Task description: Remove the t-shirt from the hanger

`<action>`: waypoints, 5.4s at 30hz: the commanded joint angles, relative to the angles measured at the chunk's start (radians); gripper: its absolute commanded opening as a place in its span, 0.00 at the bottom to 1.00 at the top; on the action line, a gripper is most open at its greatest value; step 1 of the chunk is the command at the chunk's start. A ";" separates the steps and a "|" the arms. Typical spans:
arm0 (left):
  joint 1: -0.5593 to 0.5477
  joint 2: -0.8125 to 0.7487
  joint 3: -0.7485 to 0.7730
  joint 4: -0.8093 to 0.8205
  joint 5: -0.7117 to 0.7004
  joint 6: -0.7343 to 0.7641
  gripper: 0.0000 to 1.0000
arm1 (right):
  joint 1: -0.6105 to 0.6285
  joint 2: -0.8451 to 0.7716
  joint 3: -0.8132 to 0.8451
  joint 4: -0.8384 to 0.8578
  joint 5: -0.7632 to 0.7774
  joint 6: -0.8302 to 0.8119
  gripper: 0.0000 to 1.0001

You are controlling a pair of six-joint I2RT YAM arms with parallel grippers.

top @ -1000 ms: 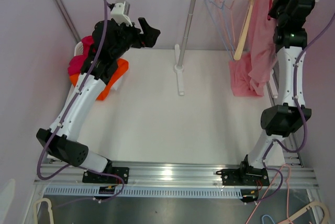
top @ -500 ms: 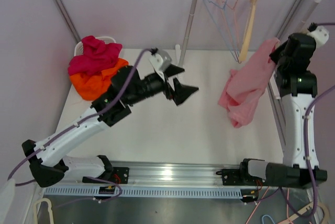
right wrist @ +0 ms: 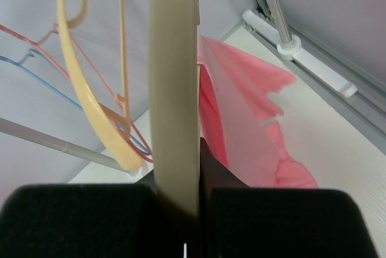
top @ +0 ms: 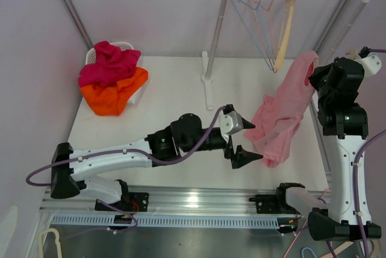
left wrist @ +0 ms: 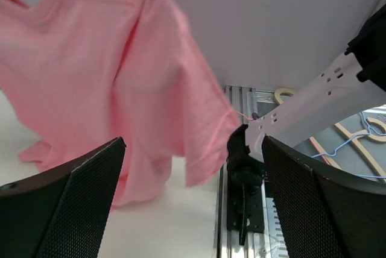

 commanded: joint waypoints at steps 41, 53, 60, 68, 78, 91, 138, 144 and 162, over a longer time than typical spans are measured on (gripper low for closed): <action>-0.160 0.355 0.348 -0.145 -0.340 0.114 0.73 | 0.056 0.099 0.143 0.041 -0.015 -0.016 0.00; -0.160 0.359 0.275 -0.094 -0.390 0.098 0.70 | 0.058 0.131 0.209 0.025 -0.021 -0.019 0.00; -0.160 0.371 0.313 -0.074 -0.429 0.129 0.28 | 0.058 0.134 0.218 0.015 -0.029 -0.013 0.00; -0.161 0.342 0.325 -0.072 -0.461 0.183 0.01 | 0.058 0.146 0.219 0.002 -0.036 -0.019 0.00; -0.434 0.000 -0.164 0.202 -0.363 0.328 0.00 | -0.077 0.532 0.624 -0.347 -0.344 -0.036 0.00; -0.398 -0.061 -0.269 0.229 -0.492 0.236 0.01 | -0.244 0.475 0.502 -0.289 -0.834 0.019 0.00; 0.796 -0.004 0.719 -0.787 -0.069 -0.308 0.01 | -0.158 0.039 0.296 -0.383 -0.692 -0.159 0.00; 0.815 0.081 0.878 -0.583 0.471 -0.340 0.01 | -0.157 0.025 0.259 -0.312 -0.506 -0.141 0.00; 0.660 0.161 0.716 -0.508 0.640 -0.480 0.01 | -0.158 0.238 0.305 -0.018 -0.276 -0.110 0.00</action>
